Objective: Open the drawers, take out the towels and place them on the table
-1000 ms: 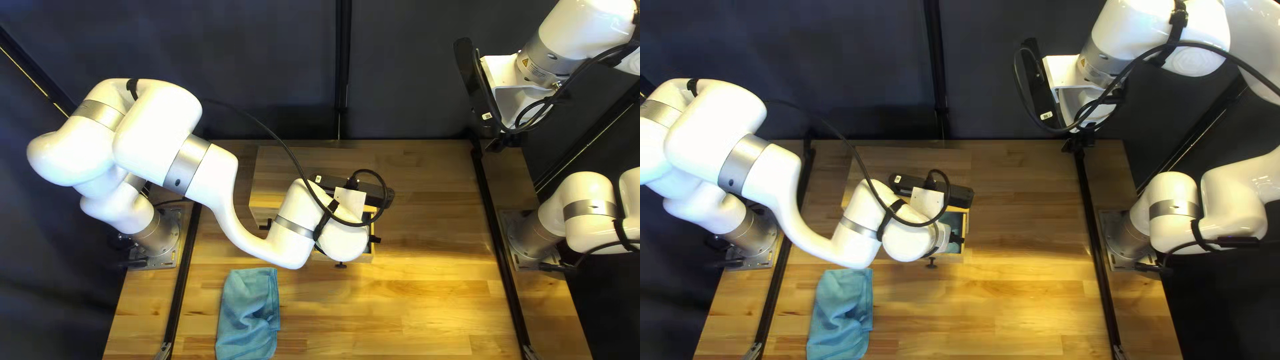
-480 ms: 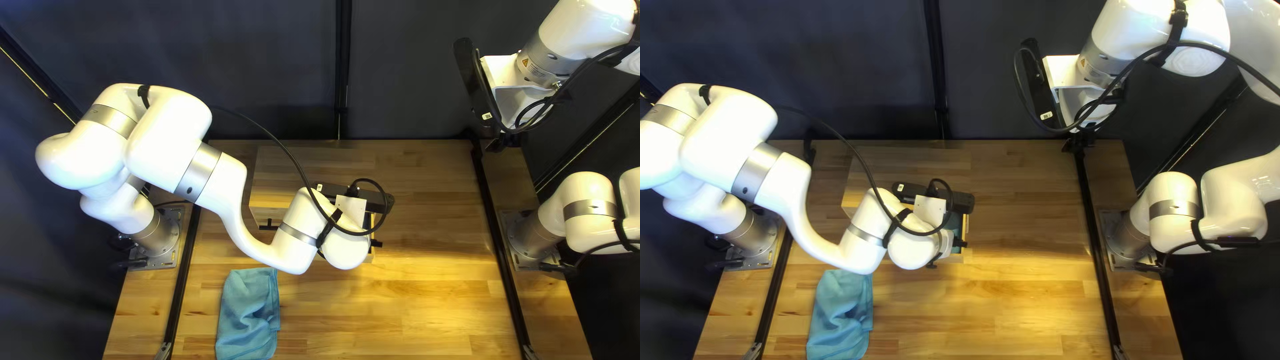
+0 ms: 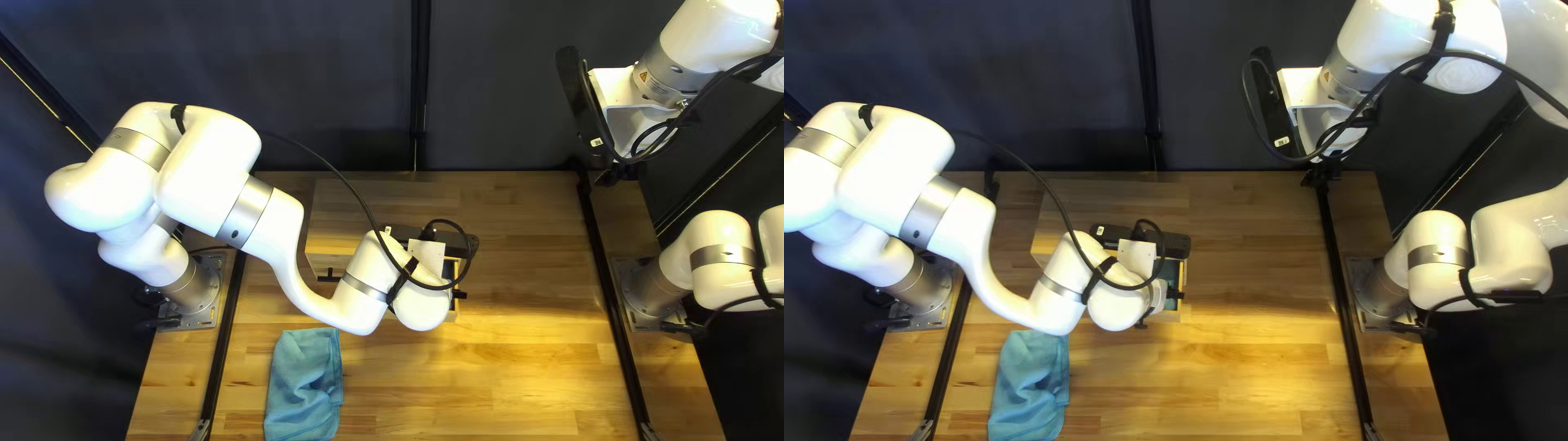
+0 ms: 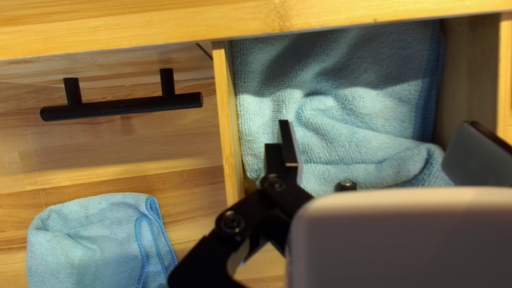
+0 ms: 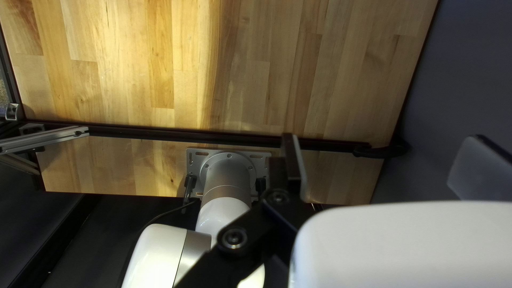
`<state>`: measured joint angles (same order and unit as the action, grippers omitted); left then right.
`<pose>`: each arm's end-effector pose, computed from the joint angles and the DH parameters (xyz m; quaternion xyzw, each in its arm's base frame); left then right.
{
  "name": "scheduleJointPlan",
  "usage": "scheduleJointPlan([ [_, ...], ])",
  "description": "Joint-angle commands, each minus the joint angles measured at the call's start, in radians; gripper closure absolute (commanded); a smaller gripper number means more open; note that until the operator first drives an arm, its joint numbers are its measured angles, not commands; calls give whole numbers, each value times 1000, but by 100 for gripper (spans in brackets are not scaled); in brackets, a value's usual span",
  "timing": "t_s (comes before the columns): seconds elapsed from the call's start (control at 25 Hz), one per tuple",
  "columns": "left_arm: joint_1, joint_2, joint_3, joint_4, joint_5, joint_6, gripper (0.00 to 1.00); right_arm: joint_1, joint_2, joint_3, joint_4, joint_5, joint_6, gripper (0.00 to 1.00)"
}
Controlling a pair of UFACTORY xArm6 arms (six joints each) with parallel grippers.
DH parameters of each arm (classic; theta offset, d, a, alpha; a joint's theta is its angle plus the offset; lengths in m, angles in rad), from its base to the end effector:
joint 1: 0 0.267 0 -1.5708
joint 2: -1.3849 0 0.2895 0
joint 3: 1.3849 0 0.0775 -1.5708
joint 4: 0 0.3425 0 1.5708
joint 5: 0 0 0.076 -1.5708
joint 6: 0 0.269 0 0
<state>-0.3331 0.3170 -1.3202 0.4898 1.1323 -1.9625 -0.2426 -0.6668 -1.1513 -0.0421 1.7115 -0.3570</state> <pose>0.5278 -0.0774 0.1463 -0.7493 -0.6241 -0.1680 0.1443 0.2722 -0.0794 0.4235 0.9970 0.0530 0.0448 0.0355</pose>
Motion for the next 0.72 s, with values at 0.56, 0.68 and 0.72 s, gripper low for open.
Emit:
scheduleJointPlan([
  [0.56,5,20,19,36,-17,-28,0,0,0,0,0,0,0,0],
  [0.68,6,23,20,38,-16,-30,0,0,0,0,0,0,0,0],
  [0.72,5,27,16,39,-12,-29,0,0,0,0,0,0,0,0],
])
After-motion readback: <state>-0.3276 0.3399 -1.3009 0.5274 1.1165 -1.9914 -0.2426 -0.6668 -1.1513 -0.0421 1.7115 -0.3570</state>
